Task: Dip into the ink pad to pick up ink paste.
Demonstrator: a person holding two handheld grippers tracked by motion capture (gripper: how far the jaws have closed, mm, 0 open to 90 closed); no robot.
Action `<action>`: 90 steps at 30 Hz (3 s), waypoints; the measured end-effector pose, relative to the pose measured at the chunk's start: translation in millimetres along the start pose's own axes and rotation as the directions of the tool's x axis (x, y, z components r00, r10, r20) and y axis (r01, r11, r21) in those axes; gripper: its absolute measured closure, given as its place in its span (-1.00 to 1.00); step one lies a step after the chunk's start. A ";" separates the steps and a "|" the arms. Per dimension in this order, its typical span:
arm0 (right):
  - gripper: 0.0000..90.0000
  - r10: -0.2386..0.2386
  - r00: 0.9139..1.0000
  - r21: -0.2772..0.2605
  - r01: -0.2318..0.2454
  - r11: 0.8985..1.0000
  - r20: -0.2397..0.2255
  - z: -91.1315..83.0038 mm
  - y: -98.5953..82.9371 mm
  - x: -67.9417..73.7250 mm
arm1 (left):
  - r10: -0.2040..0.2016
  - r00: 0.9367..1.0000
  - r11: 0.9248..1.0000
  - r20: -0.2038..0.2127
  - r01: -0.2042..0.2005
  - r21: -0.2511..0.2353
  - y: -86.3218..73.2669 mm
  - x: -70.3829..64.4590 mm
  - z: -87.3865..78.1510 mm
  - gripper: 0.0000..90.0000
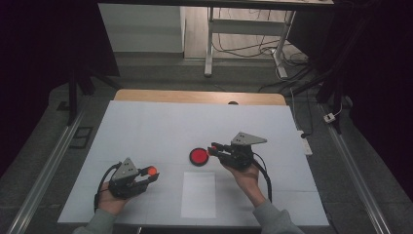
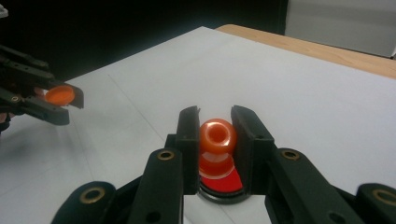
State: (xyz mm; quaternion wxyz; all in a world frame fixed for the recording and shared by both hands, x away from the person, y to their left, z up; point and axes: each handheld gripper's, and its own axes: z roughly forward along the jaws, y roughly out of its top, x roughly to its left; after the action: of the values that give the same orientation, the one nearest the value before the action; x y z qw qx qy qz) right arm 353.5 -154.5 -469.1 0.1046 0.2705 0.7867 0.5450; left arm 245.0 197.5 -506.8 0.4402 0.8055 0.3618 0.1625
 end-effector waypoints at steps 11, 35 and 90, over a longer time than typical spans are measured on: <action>0.61 -0.019 1.000 0.024 0.019 1.000 -0.007 14.9 4.1 3.4 | 0.011 1.000 1.000 0.010 -0.011 0.008 0.2 -1.3 1.6 0.44; 0.61 -0.003 1.000 0.084 0.002 0.996 0.010 42.5 -3.2 -3.9 | 0.011 1.000 1.000 0.006 -0.011 0.018 -0.1 -0.8 3.5 0.44; 0.62 -0.088 0.994 0.221 0.071 0.973 0.067 77.1 -25.5 -4.8 | 0.003 1.000 1.000 0.018 -0.003 0.026 -1.4 0.7 3.9 0.44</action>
State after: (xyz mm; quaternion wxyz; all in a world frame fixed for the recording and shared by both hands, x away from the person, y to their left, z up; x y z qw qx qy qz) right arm 385.0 -102.0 -522.7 0.1260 0.2692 0.8475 0.4397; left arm 247.1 196.2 -510.2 0.4327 0.8131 0.3587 0.1515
